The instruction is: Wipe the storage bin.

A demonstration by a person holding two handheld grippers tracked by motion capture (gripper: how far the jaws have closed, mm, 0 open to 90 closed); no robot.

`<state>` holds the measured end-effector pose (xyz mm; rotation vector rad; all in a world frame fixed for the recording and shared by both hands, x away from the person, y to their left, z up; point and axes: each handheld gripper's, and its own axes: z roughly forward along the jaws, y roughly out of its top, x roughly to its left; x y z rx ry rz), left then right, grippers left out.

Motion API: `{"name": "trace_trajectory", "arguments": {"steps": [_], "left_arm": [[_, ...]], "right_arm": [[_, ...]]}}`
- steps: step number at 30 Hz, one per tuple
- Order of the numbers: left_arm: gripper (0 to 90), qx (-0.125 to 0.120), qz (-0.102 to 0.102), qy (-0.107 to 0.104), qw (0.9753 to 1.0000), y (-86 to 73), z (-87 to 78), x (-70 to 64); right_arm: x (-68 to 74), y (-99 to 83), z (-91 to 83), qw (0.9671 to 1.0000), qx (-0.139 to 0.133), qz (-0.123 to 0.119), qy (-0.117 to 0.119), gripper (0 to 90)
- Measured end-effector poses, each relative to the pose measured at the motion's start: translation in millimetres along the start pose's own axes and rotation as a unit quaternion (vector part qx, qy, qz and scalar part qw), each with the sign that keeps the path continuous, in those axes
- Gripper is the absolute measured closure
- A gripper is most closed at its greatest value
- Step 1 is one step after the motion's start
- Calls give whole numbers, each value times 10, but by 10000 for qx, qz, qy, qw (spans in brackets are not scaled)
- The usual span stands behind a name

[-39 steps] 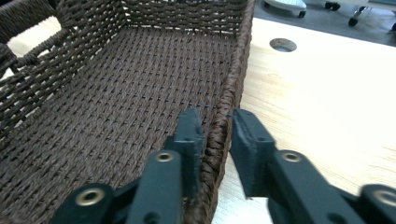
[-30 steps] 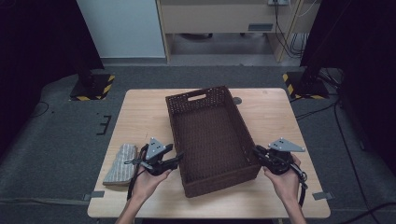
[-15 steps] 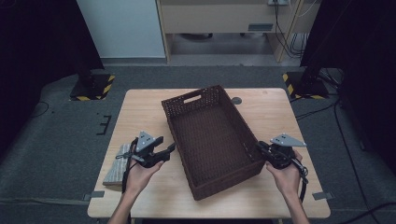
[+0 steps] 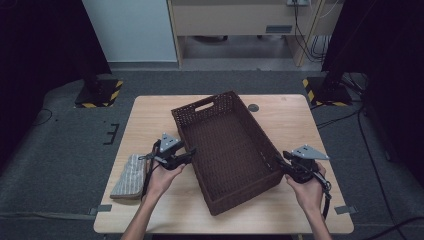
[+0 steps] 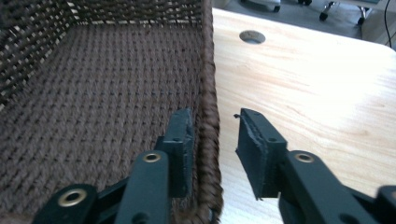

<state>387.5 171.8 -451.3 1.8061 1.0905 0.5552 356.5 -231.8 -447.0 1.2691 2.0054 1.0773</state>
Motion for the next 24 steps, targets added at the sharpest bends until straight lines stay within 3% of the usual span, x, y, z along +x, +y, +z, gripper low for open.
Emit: {"name": "trace_trajectory", "arguments": {"steps": [3, 8, 11, 15, 20, 21, 23, 24], "left_arm": [[467, 21, -27, -17, 10000, -5, -26, -29], [455, 13, -48, -48, 10000, -29, -76, -117], [452, -21, -10, -41, 10000, -43, -94, -140], [455, -64, -45, -37, 10000, -55, -94, -142], [462, -24, -13, -189, 9998, -36, -121, -104], [465, -5, 21, -211, 9998, -22, -137, -89], [449, -69, 163, -97, 9998, 15, -187, -46], [448, -124, 123, -55, 9998, 36, -210, -16]], "right_arm": [[-52, 1, 27, 9998, 0, 164, 130, 715], [-102, 38, 105, 9998, 17, 168, -45, 741], [-109, 61, 146, 9997, 78, 153, -169, 709], [-69, 75, 105, 9997, -49, 156, -204, 667], [-62, 69, 79, 9996, 1, 59, -283, 769], [-79, 65, 87, 9997, 1, 134, -226, 773], [-100, 61, 100, 9996, -18, 220, -175, 775], [-107, 62, 107, 9997, -25, 164, -191, 774]]}}
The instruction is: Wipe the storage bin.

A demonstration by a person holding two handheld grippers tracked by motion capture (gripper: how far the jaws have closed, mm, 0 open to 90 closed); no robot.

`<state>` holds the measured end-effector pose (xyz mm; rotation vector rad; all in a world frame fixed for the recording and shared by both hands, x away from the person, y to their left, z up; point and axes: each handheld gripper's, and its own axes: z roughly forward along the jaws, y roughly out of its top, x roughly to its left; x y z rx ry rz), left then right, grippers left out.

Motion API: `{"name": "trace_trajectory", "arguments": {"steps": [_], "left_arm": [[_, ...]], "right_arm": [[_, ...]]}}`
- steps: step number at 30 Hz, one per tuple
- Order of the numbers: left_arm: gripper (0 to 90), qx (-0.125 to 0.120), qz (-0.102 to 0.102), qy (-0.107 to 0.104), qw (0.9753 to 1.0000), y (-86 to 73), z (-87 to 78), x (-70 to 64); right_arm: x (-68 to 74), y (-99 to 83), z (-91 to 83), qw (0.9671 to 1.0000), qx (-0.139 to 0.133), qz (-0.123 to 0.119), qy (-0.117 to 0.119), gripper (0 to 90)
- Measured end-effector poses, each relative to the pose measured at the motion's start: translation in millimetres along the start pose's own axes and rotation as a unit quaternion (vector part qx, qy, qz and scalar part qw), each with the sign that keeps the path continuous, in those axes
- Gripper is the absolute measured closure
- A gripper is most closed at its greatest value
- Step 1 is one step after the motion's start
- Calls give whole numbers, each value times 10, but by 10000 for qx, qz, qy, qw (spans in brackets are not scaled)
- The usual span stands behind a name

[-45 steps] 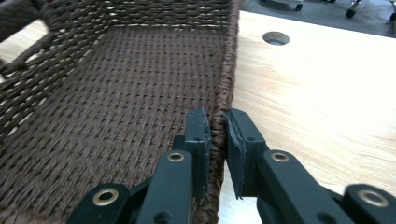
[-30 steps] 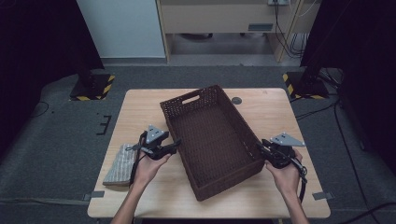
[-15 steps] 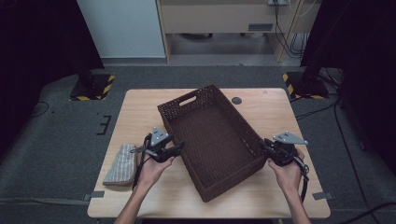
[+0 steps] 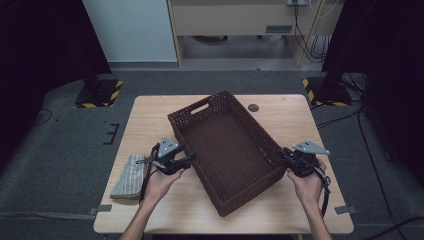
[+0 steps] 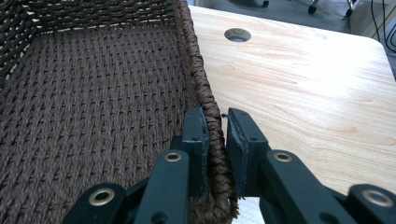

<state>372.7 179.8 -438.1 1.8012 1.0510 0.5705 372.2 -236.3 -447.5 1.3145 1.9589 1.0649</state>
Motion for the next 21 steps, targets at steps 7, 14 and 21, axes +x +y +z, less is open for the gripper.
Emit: {"name": "trace_trajectory", "arguments": {"steps": [7, 14, 21], "left_arm": [[434, -203, -247, 356, 9989, 77, -26, 326], [428, -33, -351, 663, 9972, 75, 185, 636], [405, -54, -377, 683, 9969, 176, 349, 827]], "right_arm": [[-52, 30, 85, 9996, -62, -73, -265, 735], [-70, 35, 117, 9993, -89, -120, -348, 720], [-90, -2, 137, 9994, -83, -64, -318, 707]]}}
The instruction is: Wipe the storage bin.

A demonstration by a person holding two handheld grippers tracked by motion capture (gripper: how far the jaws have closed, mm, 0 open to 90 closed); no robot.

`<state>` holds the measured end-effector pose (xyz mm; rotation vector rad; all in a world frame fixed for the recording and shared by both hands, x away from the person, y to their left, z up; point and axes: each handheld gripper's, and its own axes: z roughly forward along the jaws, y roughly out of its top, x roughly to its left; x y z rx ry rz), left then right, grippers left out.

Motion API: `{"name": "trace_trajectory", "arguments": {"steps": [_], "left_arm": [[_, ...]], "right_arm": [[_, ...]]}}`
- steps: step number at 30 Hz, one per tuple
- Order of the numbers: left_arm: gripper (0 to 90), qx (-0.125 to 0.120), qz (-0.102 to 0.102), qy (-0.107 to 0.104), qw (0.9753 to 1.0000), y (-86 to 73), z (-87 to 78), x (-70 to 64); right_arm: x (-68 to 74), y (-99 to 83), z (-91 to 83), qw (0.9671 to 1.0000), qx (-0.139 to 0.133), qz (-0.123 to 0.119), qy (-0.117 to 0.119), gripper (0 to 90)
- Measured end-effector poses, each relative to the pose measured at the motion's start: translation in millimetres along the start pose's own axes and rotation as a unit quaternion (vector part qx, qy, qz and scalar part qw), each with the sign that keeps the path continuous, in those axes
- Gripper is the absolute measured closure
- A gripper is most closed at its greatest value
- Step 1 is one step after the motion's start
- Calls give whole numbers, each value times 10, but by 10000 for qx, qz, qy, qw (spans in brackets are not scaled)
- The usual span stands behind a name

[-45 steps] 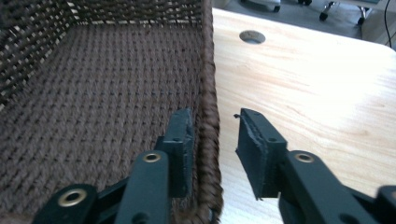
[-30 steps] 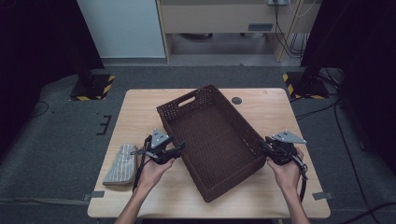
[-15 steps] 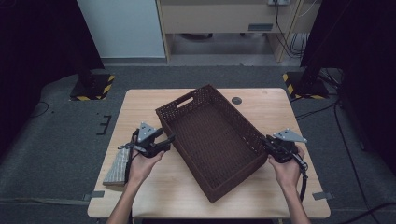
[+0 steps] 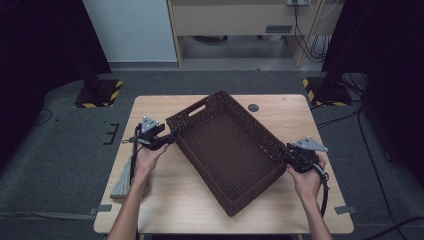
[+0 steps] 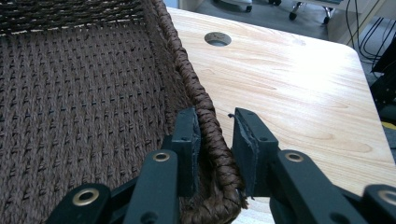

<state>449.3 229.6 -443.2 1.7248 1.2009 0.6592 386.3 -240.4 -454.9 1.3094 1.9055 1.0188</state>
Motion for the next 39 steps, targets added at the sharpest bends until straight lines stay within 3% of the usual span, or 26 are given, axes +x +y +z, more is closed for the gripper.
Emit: {"name": "trace_trajectory", "arguments": {"steps": [8, 10, 13, 16, 19, 21, 26, 31, 39], "left_arm": [[390, 21, -63, -79, 9999, 112, 245, 93], [381, 0, -139, -25, 9999, 107, 288, 123], [384, 153, -112, 43, 9998, 76, 337, 167], [381, 134, -219, -87, 9996, 58, 367, 204], [416, 116, -201, -216, 9995, 45, 398, 195], [435, 108, -179, -186, 9996, 44, 398, 185], [444, 125, -258, -233, 9993, 15, 327, 179], [438, 84, -371, -233, 9990, -74, 156, 106], [416, 125, -455, -266, 9985, -214, -164, -40]], "right_arm": [[-9, -7, 0, 10000, 14, -7, 49, 723], [-17, -7, 6, 10000, 1, -28, 61, 727], [-32, -3, 20, 10000, 1, 7, 57, 727], [-55, 13, 46, 10000, 18, -18, 23, 717], [-55, 41, 56, 10000, 64, 1, -20, 698], [-52, 51, 31, 10000, 18, -28, -16, 683], [-61, 85, -126, 9995, -285, 96, 3, 581], [-28, 121, -267, 9988, -415, 172, 194, 537], [83, 48, -353, 9990, -159, 257, 320, 507]]}}
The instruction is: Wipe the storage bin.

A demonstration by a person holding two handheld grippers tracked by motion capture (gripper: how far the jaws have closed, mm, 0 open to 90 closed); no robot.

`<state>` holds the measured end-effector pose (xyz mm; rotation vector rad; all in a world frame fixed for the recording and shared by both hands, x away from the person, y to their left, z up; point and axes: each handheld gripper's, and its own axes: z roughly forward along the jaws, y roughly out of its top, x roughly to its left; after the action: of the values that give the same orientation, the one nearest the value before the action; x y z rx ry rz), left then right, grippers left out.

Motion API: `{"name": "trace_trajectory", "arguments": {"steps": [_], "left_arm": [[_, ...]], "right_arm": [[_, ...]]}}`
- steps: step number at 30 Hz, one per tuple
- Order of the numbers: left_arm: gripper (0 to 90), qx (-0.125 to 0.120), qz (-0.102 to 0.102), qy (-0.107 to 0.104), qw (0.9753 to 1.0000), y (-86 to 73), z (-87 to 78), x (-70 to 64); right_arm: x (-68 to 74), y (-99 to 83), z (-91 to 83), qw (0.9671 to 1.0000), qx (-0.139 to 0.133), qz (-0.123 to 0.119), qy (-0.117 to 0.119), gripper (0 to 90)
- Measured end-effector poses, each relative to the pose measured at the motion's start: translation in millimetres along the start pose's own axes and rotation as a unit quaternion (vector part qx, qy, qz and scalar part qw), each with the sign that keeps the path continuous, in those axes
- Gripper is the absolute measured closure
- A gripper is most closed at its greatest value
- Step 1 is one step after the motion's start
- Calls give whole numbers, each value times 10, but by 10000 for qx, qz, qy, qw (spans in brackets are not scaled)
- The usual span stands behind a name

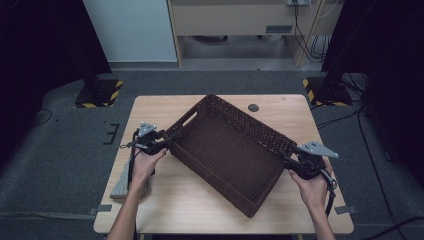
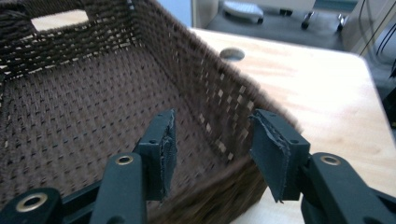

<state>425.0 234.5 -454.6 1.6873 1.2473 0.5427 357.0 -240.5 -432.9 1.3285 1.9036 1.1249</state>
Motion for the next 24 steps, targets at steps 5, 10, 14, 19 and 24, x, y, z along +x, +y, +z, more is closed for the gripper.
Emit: {"name": "trace_trajectory", "arguments": {"steps": [5, 10, 14, 19, 24], "left_arm": [[404, 85, 171, -85, 9998, 1, -84, -11], [437, -49, 329, -23, 9994, 77, -86, 24], [503, 139, 477, -5, 9988, 92, -43, 54], [615, 100, 444, -69, 9989, 54, -42, 79], [621, 96, 424, -126, 9990, -2, -135, 26]], "right_arm": [[-3, -18, -2, 9999, -7, 12, -170, 572], [-6, -6, 54, 9998, -36, -34, -210, 625], [13, 3, 137, 9996, -20, -98, -247, 623], [24, 26, 48, 9994, -115, -156, -294, 583], [4, -30, -17, 9994, -4, 0, -347, 516]]}}
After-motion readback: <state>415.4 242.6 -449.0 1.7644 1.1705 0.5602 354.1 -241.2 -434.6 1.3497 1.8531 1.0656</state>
